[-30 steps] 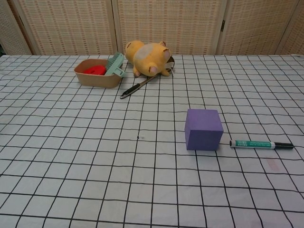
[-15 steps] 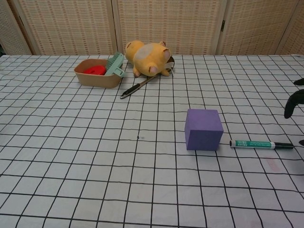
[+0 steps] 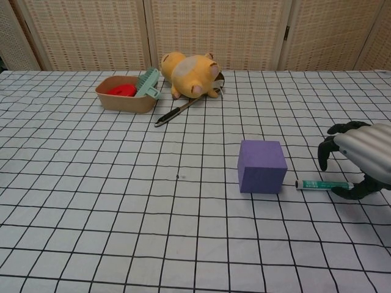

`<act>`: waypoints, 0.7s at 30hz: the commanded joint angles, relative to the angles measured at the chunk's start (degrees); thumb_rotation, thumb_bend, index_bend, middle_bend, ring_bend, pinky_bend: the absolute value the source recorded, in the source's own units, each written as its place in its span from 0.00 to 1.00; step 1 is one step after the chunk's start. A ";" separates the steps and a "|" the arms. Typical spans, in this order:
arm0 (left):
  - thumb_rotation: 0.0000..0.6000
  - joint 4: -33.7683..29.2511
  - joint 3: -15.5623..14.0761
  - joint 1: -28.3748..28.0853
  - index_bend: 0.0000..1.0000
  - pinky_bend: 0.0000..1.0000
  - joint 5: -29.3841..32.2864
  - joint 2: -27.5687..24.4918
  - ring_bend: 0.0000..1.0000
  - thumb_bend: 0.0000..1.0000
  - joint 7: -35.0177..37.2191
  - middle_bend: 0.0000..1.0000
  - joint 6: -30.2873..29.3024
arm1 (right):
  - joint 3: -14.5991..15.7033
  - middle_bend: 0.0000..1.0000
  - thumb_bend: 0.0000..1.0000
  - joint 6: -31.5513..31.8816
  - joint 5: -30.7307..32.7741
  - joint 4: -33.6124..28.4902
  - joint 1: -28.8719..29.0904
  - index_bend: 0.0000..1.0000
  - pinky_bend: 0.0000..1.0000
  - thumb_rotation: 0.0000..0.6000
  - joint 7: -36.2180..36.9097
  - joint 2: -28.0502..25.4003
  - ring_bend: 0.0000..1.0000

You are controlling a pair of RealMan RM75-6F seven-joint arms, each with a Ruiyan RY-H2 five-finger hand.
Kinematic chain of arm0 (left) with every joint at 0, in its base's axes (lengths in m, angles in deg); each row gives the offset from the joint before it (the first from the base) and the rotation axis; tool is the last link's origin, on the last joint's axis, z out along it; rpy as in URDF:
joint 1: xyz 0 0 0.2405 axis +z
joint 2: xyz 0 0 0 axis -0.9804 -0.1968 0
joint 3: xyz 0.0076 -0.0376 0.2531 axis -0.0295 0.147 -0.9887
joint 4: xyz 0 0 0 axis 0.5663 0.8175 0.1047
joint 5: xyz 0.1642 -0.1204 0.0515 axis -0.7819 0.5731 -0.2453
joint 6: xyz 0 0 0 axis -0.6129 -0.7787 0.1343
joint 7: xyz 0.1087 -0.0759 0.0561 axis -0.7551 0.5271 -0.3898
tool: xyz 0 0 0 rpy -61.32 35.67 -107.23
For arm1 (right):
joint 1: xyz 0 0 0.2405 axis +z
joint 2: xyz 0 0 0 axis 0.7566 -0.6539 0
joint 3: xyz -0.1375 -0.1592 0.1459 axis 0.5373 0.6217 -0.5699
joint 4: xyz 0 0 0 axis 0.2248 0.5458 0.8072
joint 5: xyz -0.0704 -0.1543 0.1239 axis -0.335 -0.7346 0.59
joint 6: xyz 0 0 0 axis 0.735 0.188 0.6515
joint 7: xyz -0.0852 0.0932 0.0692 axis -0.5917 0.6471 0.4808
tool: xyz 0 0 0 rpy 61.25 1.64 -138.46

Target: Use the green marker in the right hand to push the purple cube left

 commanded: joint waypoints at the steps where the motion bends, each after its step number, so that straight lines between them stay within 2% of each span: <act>1: 1.00 0.16 -0.11 -0.04 0.00 0.10 -0.14 -0.18 0.00 0.42 0.45 0.00 0.10 | -0.12 0.35 0.18 -0.05 1.00 0.92 0.34 0.47 0.12 1.00 -0.52 0.87 0.10; 21: 1.00 0.71 0.04 -0.59 0.00 0.10 0.33 -0.41 0.00 0.43 1.77 0.00 1.17 | 0.40 0.37 0.19 -1.22 4.59 4.22 2.40 0.51 0.13 1.00 -1.11 3.66 0.13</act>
